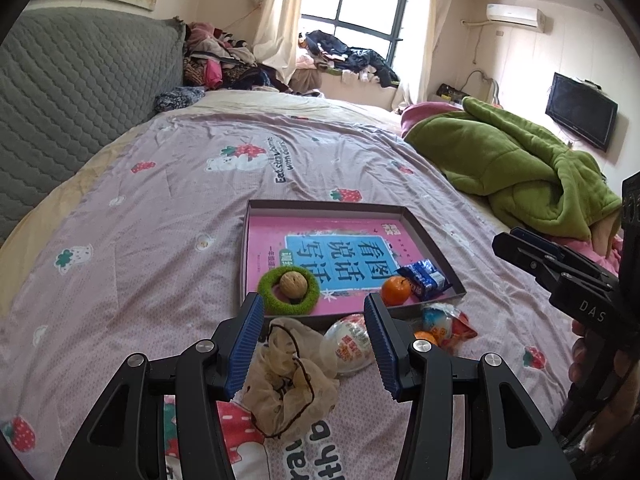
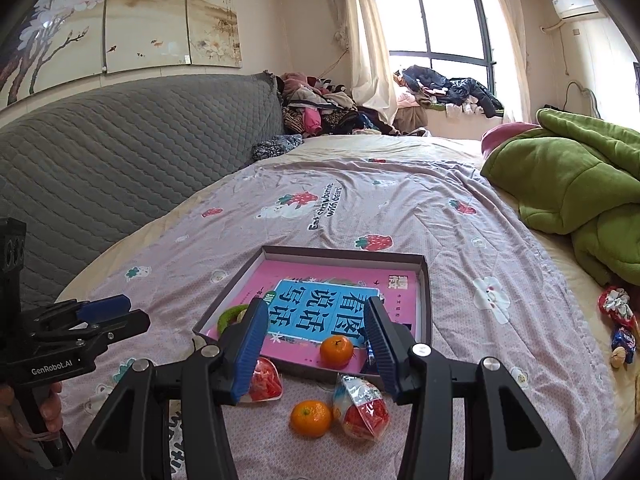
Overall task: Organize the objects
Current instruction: 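Withdraw both open tools from the grey box toward the items on the bedspread, then move the left tool to the beige mesh bag while the right tool reaches a loose tangerine, then close the left tool on the mesh bag while the right tool closes on the tangerine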
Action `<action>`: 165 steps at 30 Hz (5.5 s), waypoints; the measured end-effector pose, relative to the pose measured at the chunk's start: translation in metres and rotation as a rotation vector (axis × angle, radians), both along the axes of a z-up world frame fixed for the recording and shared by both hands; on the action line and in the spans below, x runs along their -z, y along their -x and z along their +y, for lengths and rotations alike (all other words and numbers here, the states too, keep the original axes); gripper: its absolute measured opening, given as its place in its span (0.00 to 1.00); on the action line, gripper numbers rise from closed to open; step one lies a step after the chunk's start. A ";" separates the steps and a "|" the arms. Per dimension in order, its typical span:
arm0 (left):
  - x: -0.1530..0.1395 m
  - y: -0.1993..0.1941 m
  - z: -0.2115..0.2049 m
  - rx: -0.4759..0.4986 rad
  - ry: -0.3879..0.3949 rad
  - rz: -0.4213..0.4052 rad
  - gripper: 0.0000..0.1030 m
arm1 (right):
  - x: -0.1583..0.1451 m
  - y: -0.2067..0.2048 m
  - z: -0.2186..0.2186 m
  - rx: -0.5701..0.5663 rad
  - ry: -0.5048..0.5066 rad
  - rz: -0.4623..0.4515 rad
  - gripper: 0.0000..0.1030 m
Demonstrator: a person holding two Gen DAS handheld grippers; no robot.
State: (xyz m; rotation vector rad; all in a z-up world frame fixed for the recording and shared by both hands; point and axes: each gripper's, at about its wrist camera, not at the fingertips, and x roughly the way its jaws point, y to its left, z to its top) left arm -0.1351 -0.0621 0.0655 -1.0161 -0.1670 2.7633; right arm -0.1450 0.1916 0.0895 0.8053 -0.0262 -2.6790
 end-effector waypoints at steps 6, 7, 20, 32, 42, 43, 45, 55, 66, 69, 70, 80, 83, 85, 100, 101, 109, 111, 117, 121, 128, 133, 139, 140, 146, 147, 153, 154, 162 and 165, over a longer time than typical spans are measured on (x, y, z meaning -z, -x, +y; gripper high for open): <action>0.011 -0.005 0.004 -0.011 0.020 -0.017 0.52 | 0.006 -0.006 -0.002 -0.004 -0.004 -0.014 0.48; 0.012 -0.006 0.004 -0.011 0.023 -0.018 0.52 | 0.007 -0.007 -0.002 -0.006 -0.005 -0.016 0.48; 0.018 -0.012 0.006 -0.035 0.066 -0.012 0.52 | 0.014 -0.015 -0.003 -0.009 -0.008 -0.028 0.48; 0.030 -0.016 0.003 -0.040 0.080 -0.042 0.52 | 0.023 -0.020 -0.001 -0.010 -0.015 -0.048 0.48; 0.037 -0.023 0.004 -0.040 0.074 -0.056 0.52 | 0.030 -0.024 -0.001 -0.017 -0.023 -0.059 0.48; 0.038 -0.024 0.005 -0.035 0.076 -0.061 0.52 | 0.031 -0.024 -0.001 -0.018 -0.024 -0.059 0.48; 0.041 -0.025 0.007 -0.029 0.081 -0.068 0.52 | 0.032 -0.025 -0.003 -0.029 -0.027 -0.059 0.48; 0.051 -0.026 0.011 -0.013 0.091 -0.101 0.53 | 0.052 -0.024 -0.014 -0.063 -0.066 -0.105 0.48; 0.061 -0.023 0.011 -0.007 0.096 -0.128 0.53 | 0.075 -0.020 -0.024 -0.094 -0.092 -0.150 0.48; 0.064 -0.021 0.010 -0.012 0.101 -0.135 0.53 | 0.080 -0.018 -0.025 -0.093 -0.098 -0.160 0.48; 0.066 -0.020 0.010 -0.014 0.102 -0.138 0.53 | 0.081 -0.018 -0.026 -0.091 -0.103 -0.161 0.48; 0.078 -0.015 0.008 -0.007 0.092 -0.145 0.53 | 0.097 -0.013 -0.031 -0.089 -0.131 -0.182 0.48; 0.080 -0.013 0.010 0.002 0.092 -0.148 0.53 | 0.101 -0.010 -0.031 -0.080 -0.132 -0.192 0.48; 0.081 -0.013 0.012 0.007 0.097 -0.151 0.53 | 0.103 -0.009 -0.031 -0.080 -0.127 -0.204 0.48; 0.094 -0.009 0.021 0.026 0.117 -0.173 0.53 | 0.110 -0.006 -0.032 -0.087 -0.135 -0.219 0.48; 0.095 -0.008 0.021 0.026 0.118 -0.174 0.53 | 0.111 -0.006 -0.033 -0.088 -0.137 -0.218 0.48; 0.103 -0.001 0.022 0.017 0.119 -0.187 0.53 | 0.117 -0.002 -0.036 -0.081 -0.145 -0.222 0.48; 0.104 0.000 0.022 0.020 0.118 -0.189 0.53 | 0.119 -0.001 -0.036 -0.076 -0.151 -0.221 0.48; 0.110 0.004 0.023 0.017 0.124 -0.200 0.53 | 0.122 0.002 -0.036 -0.066 -0.160 -0.201 0.48; 0.113 0.007 0.024 0.014 0.127 -0.207 0.53 | 0.125 0.003 -0.039 -0.065 -0.194 -0.187 0.48; 0.115 0.008 0.025 0.018 0.128 -0.211 0.53 | 0.130 0.007 -0.045 -0.041 -0.264 -0.185 0.48; 0.116 0.009 0.026 0.018 0.129 -0.213 0.53 | 0.137 0.012 -0.044 -0.040 -0.253 -0.217 0.41; 0.118 0.012 0.023 0.017 0.105 -0.211 0.53 | 0.136 0.015 -0.038 -0.043 -0.198 -0.229 0.40; 0.119 0.013 0.022 0.018 0.098 -0.210 0.53 | 0.136 0.015 -0.038 -0.044 -0.196 -0.230 0.40; 0.123 0.017 0.020 0.021 0.084 -0.220 0.40 | 0.136 0.014 -0.038 -0.053 -0.192 -0.232 0.40; 0.123 0.017 0.019 0.021 0.081 -0.221 0.38 | 0.136 0.014 -0.038 -0.053 -0.191 -0.233 0.40; 0.125 0.015 0.016 0.019 0.085 -0.221 0.23 | 0.136 0.013 -0.037 -0.053 -0.183 -0.237 0.40; 0.125 0.015 0.016 0.019 0.083 -0.222 0.22 | 0.136 0.013 -0.037 -0.054 -0.184 -0.237 0.40; 0.124 0.011 0.016 0.017 0.100 -0.210 0.14 | 0.137 0.011 -0.036 -0.054 -0.182 -0.240 0.40; 0.123 0.010 0.014 0.009 0.093 -0.201 0.12 | 0.136 0.010 -0.035 -0.057 -0.178 -0.241 0.40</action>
